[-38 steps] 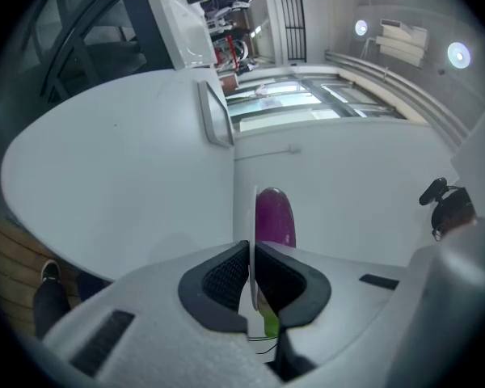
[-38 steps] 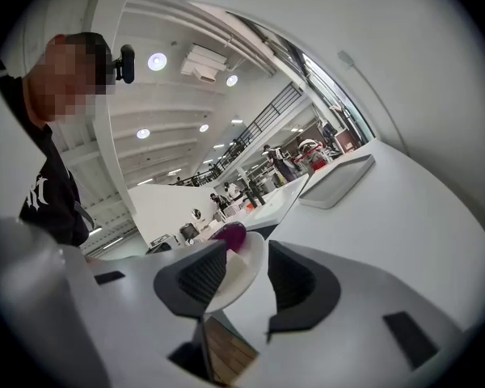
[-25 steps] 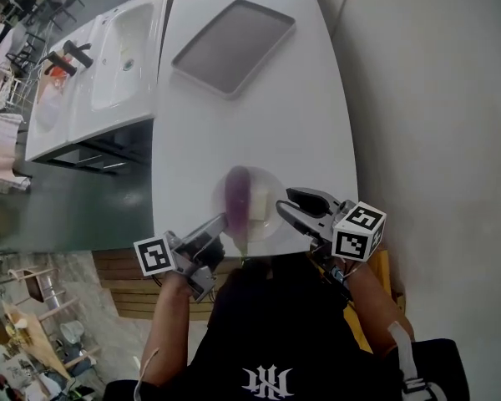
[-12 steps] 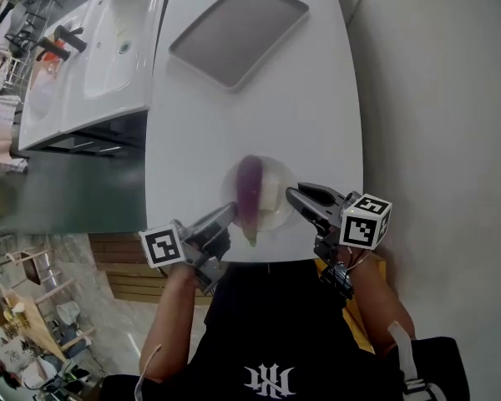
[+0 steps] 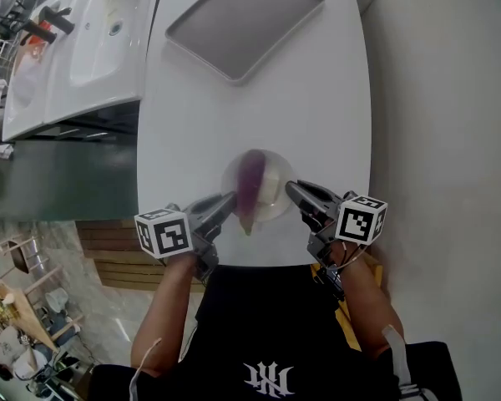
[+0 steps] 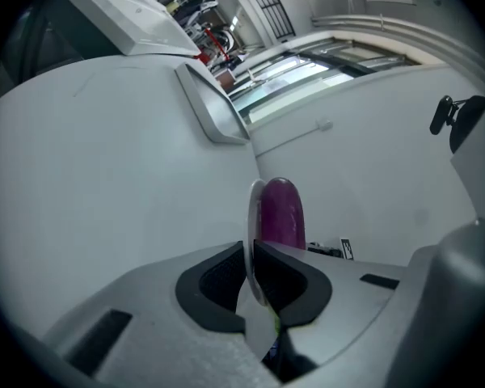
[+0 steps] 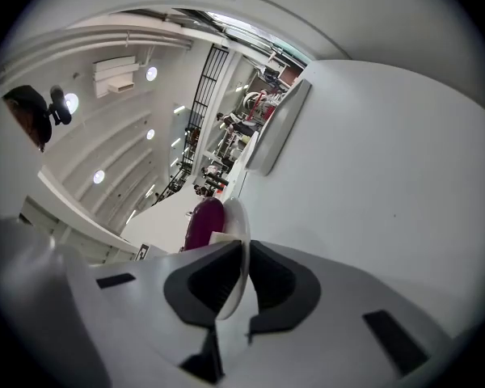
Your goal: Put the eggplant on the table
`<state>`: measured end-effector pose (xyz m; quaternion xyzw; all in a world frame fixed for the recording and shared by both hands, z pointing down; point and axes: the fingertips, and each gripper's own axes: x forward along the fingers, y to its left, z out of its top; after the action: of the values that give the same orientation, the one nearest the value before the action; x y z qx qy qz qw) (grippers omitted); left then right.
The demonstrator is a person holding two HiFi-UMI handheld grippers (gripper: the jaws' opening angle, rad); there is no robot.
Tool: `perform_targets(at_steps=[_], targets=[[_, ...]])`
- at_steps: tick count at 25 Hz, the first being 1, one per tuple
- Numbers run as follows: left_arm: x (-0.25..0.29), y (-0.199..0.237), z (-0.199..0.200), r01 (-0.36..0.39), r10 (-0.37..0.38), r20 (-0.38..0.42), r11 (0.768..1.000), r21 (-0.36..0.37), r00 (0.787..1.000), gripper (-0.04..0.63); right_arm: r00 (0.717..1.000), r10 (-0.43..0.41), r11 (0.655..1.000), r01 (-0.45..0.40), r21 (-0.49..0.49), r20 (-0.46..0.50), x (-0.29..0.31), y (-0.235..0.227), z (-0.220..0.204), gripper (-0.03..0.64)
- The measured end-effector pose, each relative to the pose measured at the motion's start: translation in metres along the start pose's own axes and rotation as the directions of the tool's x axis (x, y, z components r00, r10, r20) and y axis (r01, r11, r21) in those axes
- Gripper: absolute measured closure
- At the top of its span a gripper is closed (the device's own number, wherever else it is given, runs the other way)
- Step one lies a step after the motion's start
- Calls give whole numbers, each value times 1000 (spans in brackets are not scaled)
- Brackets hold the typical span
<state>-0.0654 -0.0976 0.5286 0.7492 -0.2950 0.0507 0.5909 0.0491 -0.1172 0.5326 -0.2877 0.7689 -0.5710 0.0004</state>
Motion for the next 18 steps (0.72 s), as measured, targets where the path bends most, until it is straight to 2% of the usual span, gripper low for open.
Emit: perform_targets(at_steps=[6, 9, 13, 15, 18], targets=[[8, 16, 2, -57, 62, -51, 994, 94, 997, 567, 1000, -29, 999, 30, 46, -9, 6, -8, -2, 592], [11, 20, 1, -93, 109, -85, 980, 175, 990, 549, 999, -52, 996, 52, 74, -10, 7, -12, -5, 592], [14, 24, 0, -124, 153, -110, 964, 237, 982, 537, 997, -79, 990, 81, 112, -16, 8, -19, -9, 592], [15, 27, 0, -146, 185, -118, 948, 282, 976, 529, 996, -92, 989, 94, 116, -20, 8, -22, -11, 592], [15, 31, 0, -186, 249, -125, 908, 374, 960, 509, 994, -111, 987, 113, 116, -23, 9, -24, -13, 592]])
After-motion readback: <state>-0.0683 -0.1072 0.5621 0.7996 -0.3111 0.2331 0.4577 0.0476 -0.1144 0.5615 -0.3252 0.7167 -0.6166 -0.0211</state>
